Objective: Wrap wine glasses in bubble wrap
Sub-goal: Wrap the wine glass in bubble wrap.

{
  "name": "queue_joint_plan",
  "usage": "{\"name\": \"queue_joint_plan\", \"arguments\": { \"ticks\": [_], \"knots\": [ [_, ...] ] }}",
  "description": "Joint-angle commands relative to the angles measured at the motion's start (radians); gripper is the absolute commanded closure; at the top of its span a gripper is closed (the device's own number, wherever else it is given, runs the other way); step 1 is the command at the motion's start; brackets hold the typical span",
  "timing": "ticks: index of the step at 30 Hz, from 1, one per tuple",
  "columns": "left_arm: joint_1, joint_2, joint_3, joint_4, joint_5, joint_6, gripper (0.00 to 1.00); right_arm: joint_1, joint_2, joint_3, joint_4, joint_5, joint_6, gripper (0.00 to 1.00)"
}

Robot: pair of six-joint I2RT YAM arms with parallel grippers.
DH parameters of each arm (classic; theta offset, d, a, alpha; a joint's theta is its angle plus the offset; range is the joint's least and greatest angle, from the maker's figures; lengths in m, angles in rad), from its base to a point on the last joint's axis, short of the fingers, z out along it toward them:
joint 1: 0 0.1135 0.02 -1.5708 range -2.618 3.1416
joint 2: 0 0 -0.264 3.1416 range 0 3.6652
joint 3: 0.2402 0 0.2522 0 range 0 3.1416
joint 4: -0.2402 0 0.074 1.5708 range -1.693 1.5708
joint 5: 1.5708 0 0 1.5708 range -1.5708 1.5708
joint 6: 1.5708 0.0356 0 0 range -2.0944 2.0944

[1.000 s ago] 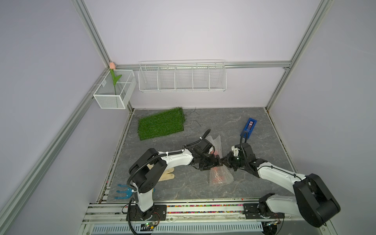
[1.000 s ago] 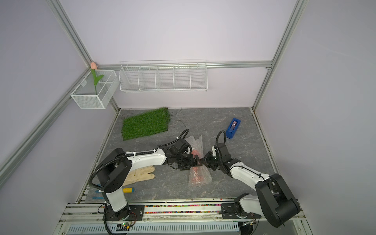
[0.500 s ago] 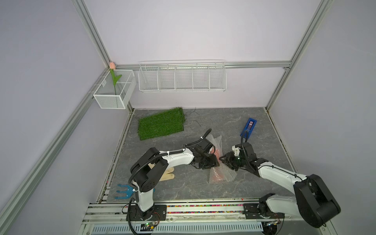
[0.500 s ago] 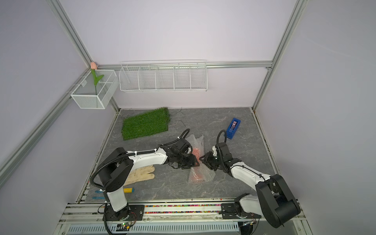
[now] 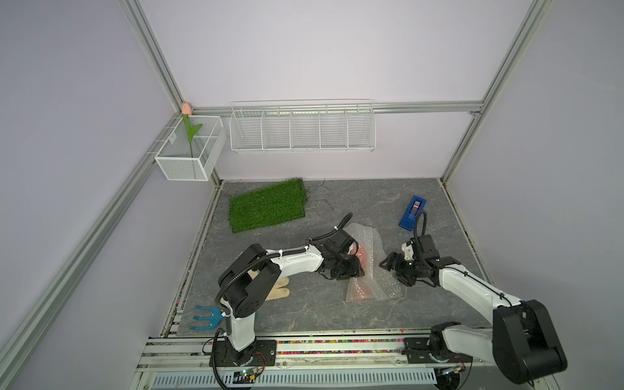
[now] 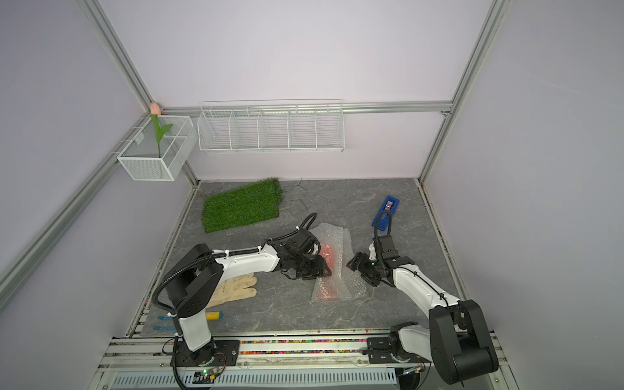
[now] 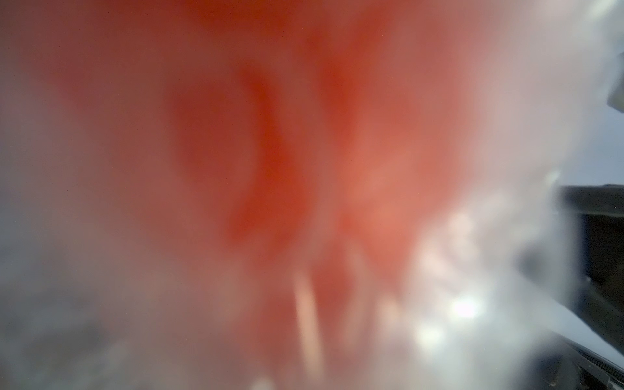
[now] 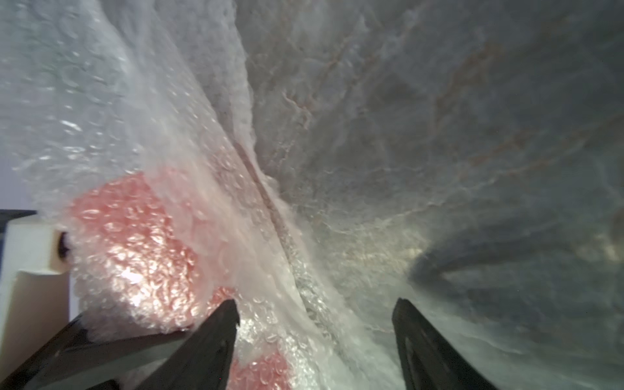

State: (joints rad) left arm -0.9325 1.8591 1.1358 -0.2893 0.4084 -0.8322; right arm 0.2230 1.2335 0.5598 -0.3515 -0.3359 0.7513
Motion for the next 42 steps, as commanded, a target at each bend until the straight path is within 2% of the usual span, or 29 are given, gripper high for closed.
{"name": "queue_joint_plan", "arguments": {
  "ticks": [1, 5, 10, 12, 16, 21, 25, 28, 38, 42],
  "knots": [
    [-0.003, 0.037, 0.015, -0.049, -0.022, 0.008, 0.49, -0.009, 0.005, -0.016, -0.075, 0.016, -0.063, 0.19],
    [-0.003, 0.037, 0.018, -0.052, -0.023, 0.011, 0.49, -0.008, 0.037, -0.046, -0.049, -0.038, -0.062, 0.16],
    [-0.004, 0.04, 0.018, -0.051, -0.02, 0.01, 0.49, -0.01, 0.059, -0.1, 0.075, -0.146, -0.013, 0.16],
    [-0.005, 0.041, 0.016, -0.044, -0.014, 0.01, 0.49, -0.009, 0.07, -0.111, 0.138, -0.187, 0.017, 0.2],
    [-0.003, 0.041, 0.016, -0.036, -0.001, 0.007, 0.49, -0.003, 0.075, -0.115, 0.246, -0.259, 0.079, 0.39],
    [0.0, 0.039, 0.027, -0.061, -0.009, 0.004, 0.49, 0.024, -0.021, -0.08, 0.197, -0.202, 0.09, 0.62],
    [0.004, 0.042, 0.038, -0.089, -0.02, 0.016, 0.5, 0.09, -0.088, -0.048, 0.147, -0.13, 0.094, 0.79],
    [0.005, 0.048, 0.041, -0.096, -0.018, 0.016, 0.5, 0.147, -0.089, -0.025, 0.139, -0.093, 0.104, 0.87],
    [0.015, 0.054, 0.041, -0.097, -0.01, 0.03, 0.51, 0.246, -0.006, -0.008, 0.269, -0.073, 0.19, 0.93],
    [0.03, 0.032, 0.012, -0.055, 0.032, 0.027, 0.51, 0.272, 0.007, -0.021, 0.325, -0.051, 0.237, 0.93]
  ]
}}
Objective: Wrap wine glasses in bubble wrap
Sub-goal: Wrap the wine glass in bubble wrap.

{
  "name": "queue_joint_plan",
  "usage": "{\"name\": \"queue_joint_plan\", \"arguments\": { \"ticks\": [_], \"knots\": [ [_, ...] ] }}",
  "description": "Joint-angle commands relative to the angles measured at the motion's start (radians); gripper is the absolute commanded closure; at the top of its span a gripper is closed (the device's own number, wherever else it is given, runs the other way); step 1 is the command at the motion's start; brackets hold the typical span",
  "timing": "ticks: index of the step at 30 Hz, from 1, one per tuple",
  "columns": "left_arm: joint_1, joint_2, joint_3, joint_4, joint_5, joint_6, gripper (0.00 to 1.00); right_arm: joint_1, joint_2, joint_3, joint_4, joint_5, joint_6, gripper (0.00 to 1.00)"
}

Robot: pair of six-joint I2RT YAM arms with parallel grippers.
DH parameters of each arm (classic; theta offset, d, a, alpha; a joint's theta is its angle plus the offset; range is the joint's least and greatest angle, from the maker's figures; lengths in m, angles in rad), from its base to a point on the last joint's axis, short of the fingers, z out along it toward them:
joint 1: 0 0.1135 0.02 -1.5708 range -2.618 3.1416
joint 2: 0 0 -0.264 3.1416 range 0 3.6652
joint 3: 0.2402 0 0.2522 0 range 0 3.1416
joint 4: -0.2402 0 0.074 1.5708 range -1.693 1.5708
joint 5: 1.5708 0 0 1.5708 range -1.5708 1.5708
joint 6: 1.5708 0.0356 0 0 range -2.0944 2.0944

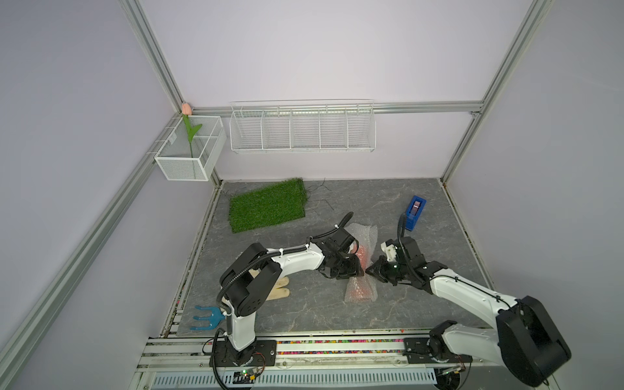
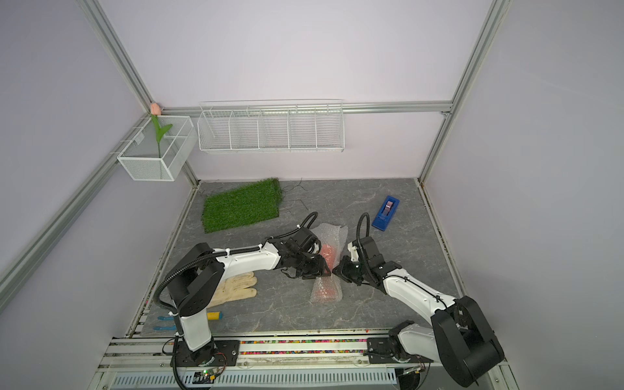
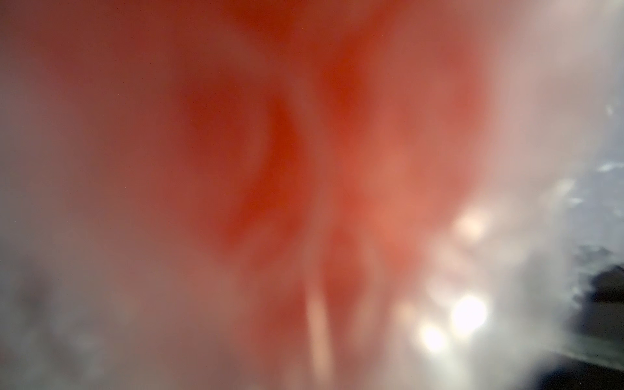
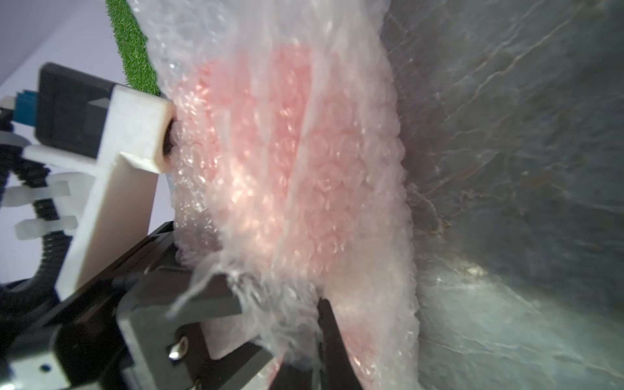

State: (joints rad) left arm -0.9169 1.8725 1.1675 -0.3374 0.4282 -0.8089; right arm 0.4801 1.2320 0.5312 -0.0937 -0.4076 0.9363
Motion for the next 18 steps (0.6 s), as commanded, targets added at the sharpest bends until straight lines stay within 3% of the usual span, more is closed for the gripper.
{"name": "queue_joint_plan", "arguments": {
  "ticks": [1, 9, 18],
  "knots": [
    [0.019, 0.007, -0.032, 0.008, 0.027, 0.001, 0.51, 0.017, 0.011, 0.002, 0.079, 0.025, 0.061, 0.93],
    [0.062, -0.074, -0.158, 0.15, 0.184, -0.016, 0.22, 0.022, 0.015, -0.005, 0.094, 0.056, 0.075, 0.93],
    [0.096, -0.116, -0.225, 0.256, 0.29, -0.024, 0.07, 0.042, 0.045, 0.002, 0.106, 0.06, 0.075, 0.93]
  ]
}}
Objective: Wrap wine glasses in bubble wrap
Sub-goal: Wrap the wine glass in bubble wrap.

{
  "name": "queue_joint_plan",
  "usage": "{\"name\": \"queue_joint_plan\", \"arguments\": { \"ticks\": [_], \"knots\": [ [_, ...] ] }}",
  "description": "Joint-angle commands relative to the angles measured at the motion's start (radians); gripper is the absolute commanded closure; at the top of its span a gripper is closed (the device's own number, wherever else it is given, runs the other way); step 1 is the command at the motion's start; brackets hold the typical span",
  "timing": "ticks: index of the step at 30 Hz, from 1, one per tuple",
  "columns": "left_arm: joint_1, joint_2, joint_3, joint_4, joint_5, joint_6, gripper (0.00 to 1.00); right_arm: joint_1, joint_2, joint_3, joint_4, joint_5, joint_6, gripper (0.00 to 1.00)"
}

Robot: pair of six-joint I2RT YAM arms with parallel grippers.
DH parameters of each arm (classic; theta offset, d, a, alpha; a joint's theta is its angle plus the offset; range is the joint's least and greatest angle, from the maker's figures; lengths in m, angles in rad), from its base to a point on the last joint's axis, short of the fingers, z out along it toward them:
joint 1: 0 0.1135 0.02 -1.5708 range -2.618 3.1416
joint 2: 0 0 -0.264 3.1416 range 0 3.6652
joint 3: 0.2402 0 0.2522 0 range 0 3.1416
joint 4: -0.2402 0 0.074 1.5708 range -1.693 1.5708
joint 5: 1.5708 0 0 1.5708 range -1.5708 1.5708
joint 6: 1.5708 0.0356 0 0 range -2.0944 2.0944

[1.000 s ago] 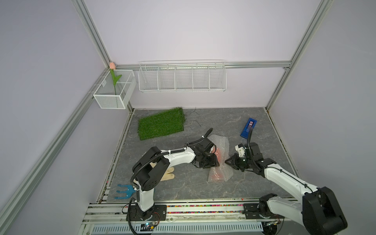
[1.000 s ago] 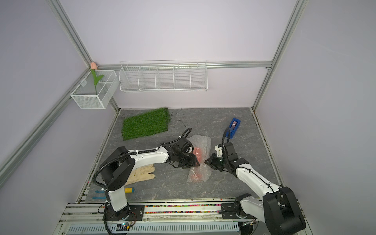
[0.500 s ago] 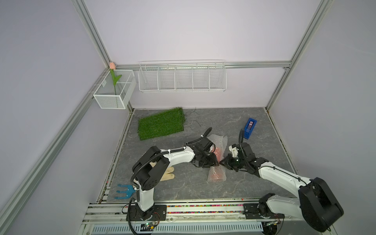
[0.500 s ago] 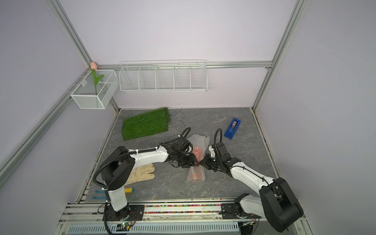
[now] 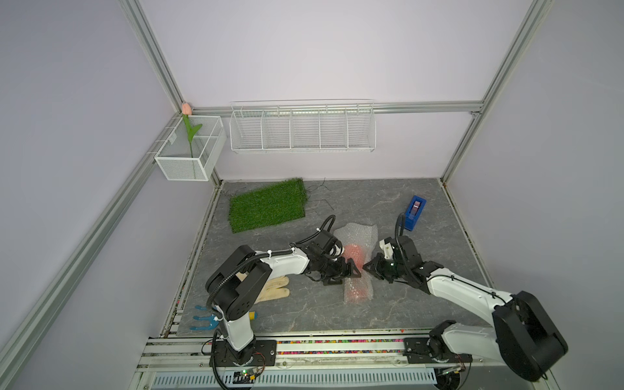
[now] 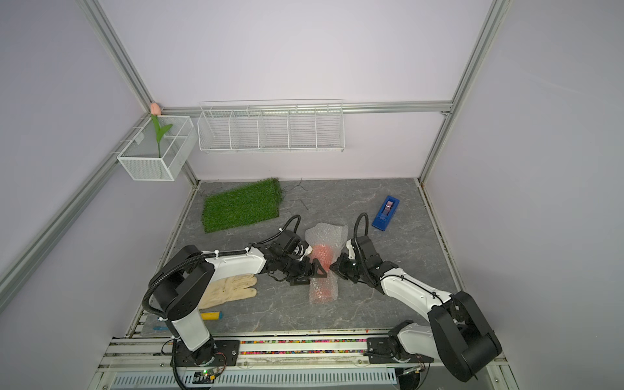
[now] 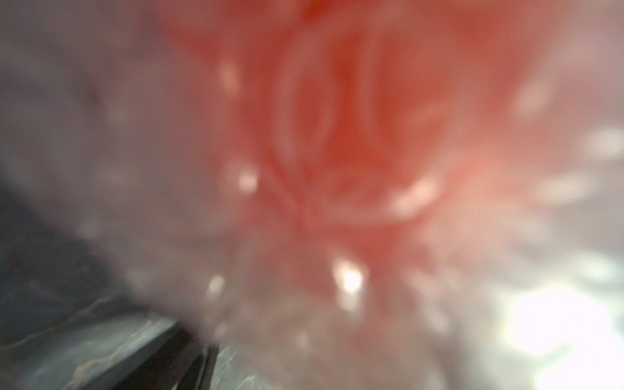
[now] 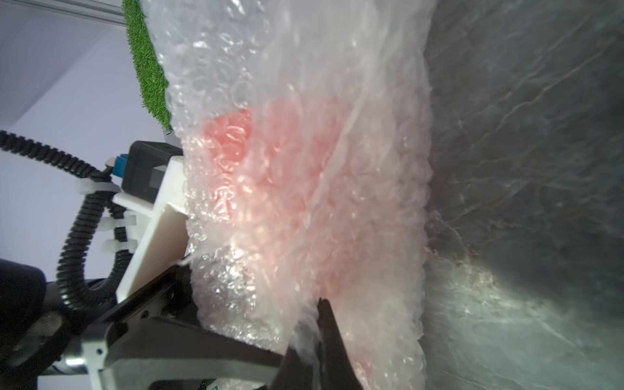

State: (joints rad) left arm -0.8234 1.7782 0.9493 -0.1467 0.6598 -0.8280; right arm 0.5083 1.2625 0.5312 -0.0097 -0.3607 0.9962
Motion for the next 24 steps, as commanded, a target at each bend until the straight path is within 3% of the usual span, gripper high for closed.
{"name": "queue_joint_plan", "arguments": {
  "ticks": [1, 14, 24],
  "knots": [
    [0.003, -0.018, -0.01, 0.084, 0.071, -0.012, 0.06, 0.02, 0.017, 0.005, 0.022, 0.014, 0.015, 0.93],
    [0.017, -0.017, -0.047, 0.186, 0.188, -0.003, 0.0, 0.069, 0.058, 0.036, 0.002, 0.045, 0.016, 0.85],
    [0.017, 0.009, -0.046, 0.141, 0.221, 0.077, 0.0, 0.079, 0.079, 0.057, 0.017, 0.042, 0.043, 0.62]
  ]
}}
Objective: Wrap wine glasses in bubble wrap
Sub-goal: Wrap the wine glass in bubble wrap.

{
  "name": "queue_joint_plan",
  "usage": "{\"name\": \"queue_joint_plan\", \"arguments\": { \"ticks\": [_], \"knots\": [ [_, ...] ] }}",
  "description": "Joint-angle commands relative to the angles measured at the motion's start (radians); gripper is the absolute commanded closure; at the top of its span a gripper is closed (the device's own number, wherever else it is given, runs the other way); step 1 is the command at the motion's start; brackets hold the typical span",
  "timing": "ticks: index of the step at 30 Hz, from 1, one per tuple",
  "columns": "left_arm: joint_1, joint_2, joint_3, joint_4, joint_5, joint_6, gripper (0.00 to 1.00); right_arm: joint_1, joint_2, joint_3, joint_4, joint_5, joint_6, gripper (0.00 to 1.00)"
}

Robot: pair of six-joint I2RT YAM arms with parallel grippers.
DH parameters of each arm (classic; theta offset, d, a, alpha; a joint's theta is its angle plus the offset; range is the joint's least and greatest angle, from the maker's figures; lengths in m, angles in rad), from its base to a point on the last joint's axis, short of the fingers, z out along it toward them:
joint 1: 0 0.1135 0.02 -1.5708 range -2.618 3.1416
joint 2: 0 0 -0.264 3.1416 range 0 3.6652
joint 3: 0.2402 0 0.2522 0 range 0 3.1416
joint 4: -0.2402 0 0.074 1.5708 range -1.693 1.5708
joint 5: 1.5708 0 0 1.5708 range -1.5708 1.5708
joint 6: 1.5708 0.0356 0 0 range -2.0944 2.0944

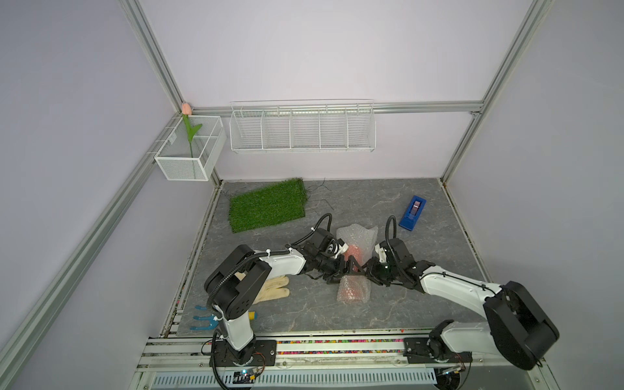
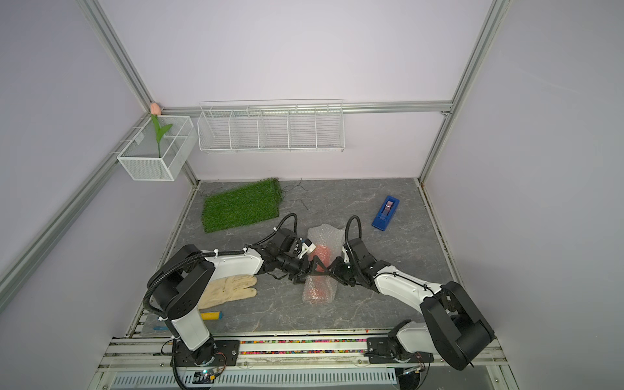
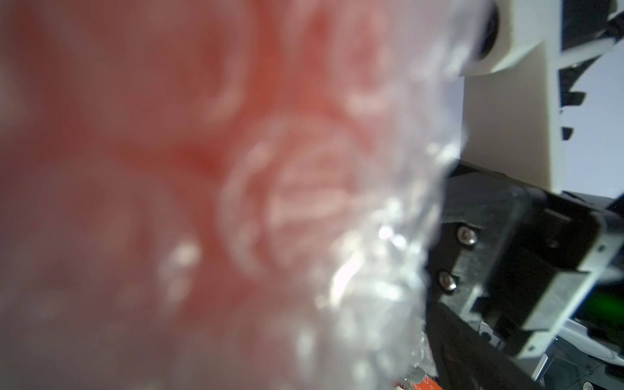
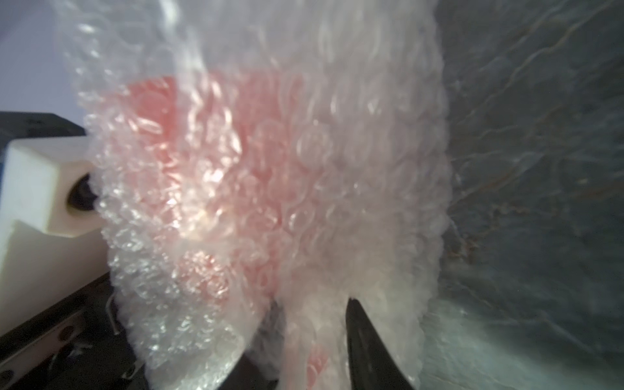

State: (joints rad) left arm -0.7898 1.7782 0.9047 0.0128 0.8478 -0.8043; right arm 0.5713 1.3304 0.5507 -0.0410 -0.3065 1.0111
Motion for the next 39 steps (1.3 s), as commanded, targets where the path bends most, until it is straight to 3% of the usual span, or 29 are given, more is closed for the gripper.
{"name": "queue_joint_plan", "arguments": {
  "ticks": [1, 17, 26, 36, 39],
  "knots": [
    [-0.018, 0.01, 0.008, -0.051, 0.028, 0.078, 0.0, 0.018, 0.01, 0.041, 0.044, -0.01, 0.028, 0.61],
    [-0.022, 0.041, 0.064, -0.224, 0.048, 0.239, 0.04, 0.03, 0.062, 0.091, 0.025, -0.001, 0.037, 0.67],
    [-0.02, 0.081, 0.109, -0.33, -0.035, 0.298, 0.2, 0.031, 0.069, 0.106, 0.02, -0.006, 0.039, 0.67],
    [-0.02, 0.11, 0.137, -0.406, -0.088, 0.348, 0.54, 0.008, 0.026, 0.132, -0.027, -0.007, 0.013, 0.6],
    [-0.02, 0.111, 0.142, -0.42, -0.102, 0.361, 0.6, -0.025, -0.014, 0.139, -0.074, -0.006, -0.015, 0.56]
  ]
}}
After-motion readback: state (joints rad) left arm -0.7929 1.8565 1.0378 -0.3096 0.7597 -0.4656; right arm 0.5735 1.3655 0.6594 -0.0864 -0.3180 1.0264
